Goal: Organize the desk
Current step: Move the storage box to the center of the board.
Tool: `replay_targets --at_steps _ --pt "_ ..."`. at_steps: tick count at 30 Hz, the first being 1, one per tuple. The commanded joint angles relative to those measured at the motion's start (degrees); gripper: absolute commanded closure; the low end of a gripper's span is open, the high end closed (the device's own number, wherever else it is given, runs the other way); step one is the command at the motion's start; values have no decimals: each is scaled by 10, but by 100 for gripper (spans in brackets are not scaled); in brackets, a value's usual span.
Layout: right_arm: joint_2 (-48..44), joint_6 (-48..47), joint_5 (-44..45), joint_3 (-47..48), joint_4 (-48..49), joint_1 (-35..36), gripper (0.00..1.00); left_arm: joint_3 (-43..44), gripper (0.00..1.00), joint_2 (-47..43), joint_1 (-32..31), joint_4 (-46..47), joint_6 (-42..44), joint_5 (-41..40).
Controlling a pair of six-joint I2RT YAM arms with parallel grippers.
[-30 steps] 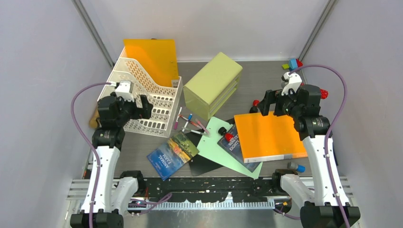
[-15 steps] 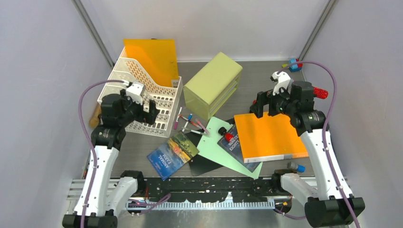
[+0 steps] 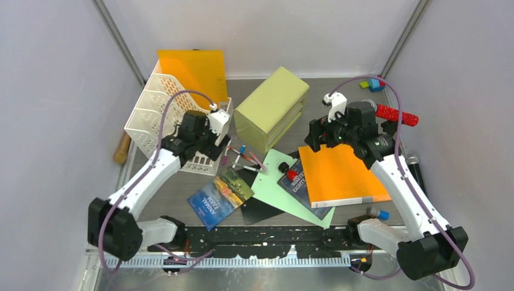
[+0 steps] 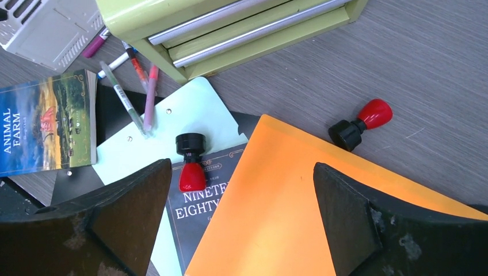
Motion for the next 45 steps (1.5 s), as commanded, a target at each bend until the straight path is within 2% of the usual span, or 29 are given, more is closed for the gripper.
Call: replay_targets --at_steps 1,10,18,27,36,39,43,45 --pt "-10 5 16 -16 37 3 0 19 4 67 -3 45 28 -59" --pt "-8 2 18 -28 39 3 0 5 9 159 -3 103 50 -93" --pt "0 1 21 -31 38 3 0 21 25 218 1 97 57 -112" --pt "20 0 29 -20 42 4 0 5 37 189 46 73 60 -87" --pt "135 -32 78 101 32 54 0 -7 40 157 84 48 67 -77" --pt "182 -32 109 136 51 81 0 -2 34 140 85 26 64 -75" --pt "218 -43 142 164 63 131 0 18 13 104 85 -9 48 -24" --pt "232 -63 187 173 70 168 0 32 5 88 84 -26 35 0"
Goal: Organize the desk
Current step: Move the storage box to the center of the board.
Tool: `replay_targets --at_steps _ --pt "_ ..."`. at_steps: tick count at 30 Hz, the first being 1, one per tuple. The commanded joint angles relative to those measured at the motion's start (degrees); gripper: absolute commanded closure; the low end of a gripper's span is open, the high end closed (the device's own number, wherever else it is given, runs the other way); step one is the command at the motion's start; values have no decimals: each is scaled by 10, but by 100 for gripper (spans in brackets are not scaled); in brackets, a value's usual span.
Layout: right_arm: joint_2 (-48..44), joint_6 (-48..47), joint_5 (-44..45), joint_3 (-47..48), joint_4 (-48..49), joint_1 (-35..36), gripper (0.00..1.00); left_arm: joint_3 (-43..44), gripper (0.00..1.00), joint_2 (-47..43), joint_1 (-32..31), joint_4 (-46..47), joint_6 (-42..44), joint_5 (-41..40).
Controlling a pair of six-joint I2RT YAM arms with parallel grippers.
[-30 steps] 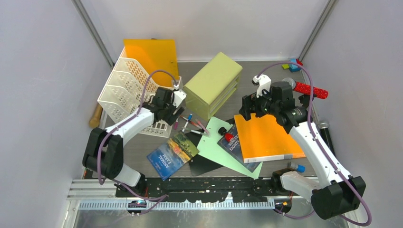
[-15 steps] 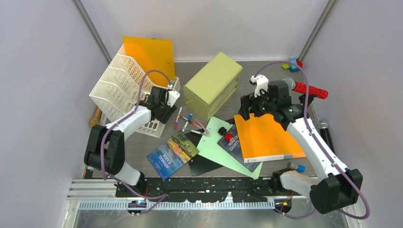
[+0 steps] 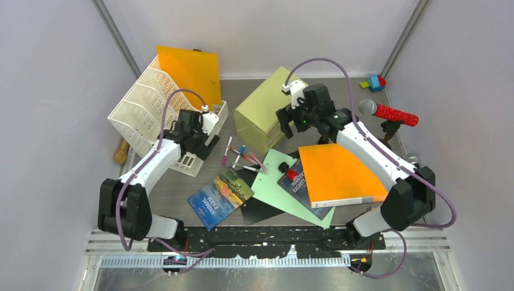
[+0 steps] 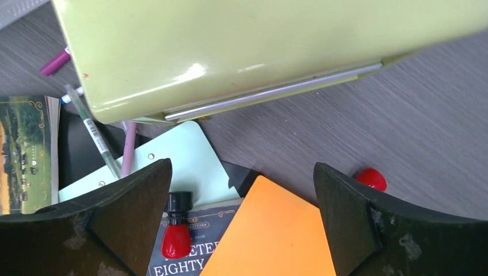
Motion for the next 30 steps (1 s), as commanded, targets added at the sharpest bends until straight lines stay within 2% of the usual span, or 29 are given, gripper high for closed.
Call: replay_targets --at_steps 1,6,12,23,30 --pt "21 -51 102 40 35 75 0 45 2 -53 2 -43 -24 71" --pt "72 -121 194 87 39 158 0 63 0 -99 2 -67 -58 104" --pt "158 -159 241 172 17 204 0 35 0 -180 2 -64 -73 85" --pt "300 -173 320 305 29 209 9 0 0 -250 2 -74 -42 58" --pt "372 -152 356 415 4 170 12 -16 0 -269 2 -69 -38 58"
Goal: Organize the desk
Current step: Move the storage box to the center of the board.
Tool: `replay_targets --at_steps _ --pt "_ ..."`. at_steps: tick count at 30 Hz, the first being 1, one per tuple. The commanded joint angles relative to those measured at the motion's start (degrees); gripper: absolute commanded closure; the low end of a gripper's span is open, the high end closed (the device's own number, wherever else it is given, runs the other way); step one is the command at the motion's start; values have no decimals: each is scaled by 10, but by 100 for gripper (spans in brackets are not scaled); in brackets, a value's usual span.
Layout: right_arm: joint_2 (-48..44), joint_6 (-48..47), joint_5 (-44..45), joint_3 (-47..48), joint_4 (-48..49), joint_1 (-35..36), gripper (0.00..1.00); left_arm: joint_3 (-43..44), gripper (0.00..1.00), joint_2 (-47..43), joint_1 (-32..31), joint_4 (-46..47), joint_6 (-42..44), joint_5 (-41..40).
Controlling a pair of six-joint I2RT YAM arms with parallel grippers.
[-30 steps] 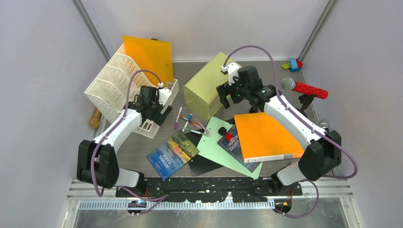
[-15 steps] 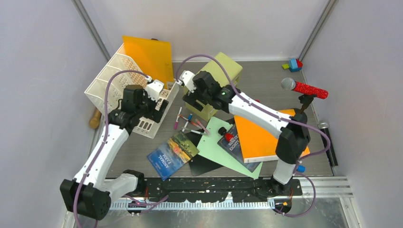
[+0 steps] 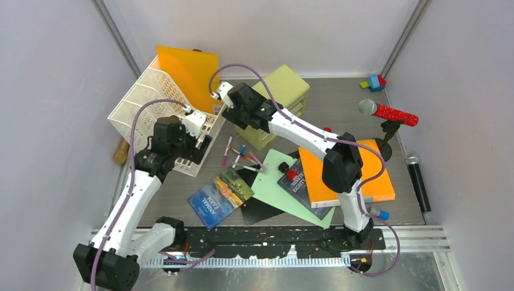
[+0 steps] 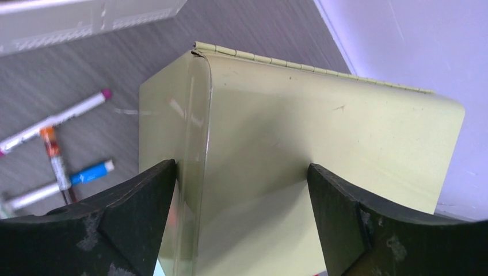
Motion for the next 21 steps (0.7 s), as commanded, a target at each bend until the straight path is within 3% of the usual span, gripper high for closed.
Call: replay_targets --at_steps 1,9,15,21 --pt "41 15 65 85 5 -54 12 -9 0 -22 2 4 9 -6" --pt "108 44 120 198 -25 -106 12 -20 0 -21 2 16 13 -1" --pt "144 74 130 315 -71 -127 2 -17 0 -16 2 17 10 0" --pt "41 112 11 236 -85 -129 1 -19 0 -22 2 20 10 5"
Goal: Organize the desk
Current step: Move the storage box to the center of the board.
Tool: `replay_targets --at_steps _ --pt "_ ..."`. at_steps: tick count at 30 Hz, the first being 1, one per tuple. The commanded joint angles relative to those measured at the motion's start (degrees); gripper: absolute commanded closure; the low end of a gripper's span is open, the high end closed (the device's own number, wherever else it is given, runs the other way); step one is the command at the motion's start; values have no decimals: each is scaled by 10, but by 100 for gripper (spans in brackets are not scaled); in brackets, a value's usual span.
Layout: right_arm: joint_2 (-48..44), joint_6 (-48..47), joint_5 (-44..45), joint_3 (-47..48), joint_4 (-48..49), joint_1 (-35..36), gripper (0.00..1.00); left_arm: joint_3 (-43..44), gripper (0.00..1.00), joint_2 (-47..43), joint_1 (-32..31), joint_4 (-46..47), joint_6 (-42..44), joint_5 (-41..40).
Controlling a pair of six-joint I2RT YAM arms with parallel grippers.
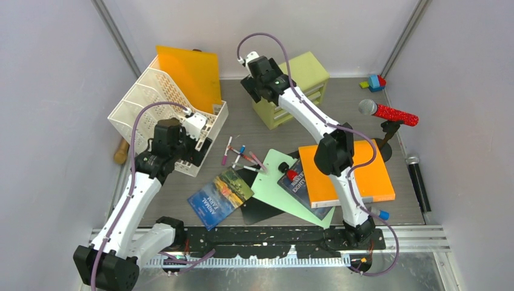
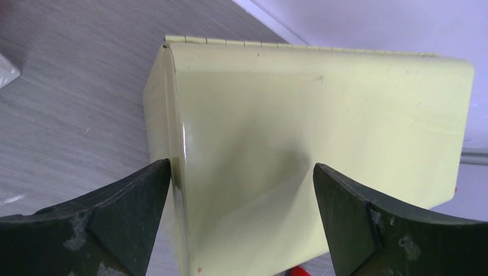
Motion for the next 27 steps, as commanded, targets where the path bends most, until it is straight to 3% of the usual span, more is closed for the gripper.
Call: replay_targets --at_steps 1,6,11,19,27 --pt "-142 27 -50 -42 -3 -9 1 0 0 -8 2 19 6 6" --pt "-230 36 -54 -144 4 -24 0 -2 0 -11 2 25 3 17" --pt "-258 79 -63 -182 19 -77 1 -3 0 -5 2 35 0 24" --pt "-193 176 -84 -82 21 -179 0 -13 0 -1 2 54 -2 38" --pt "-107 253 -128 15 22 -232 0 -27 0 2 2 65 -1 40"
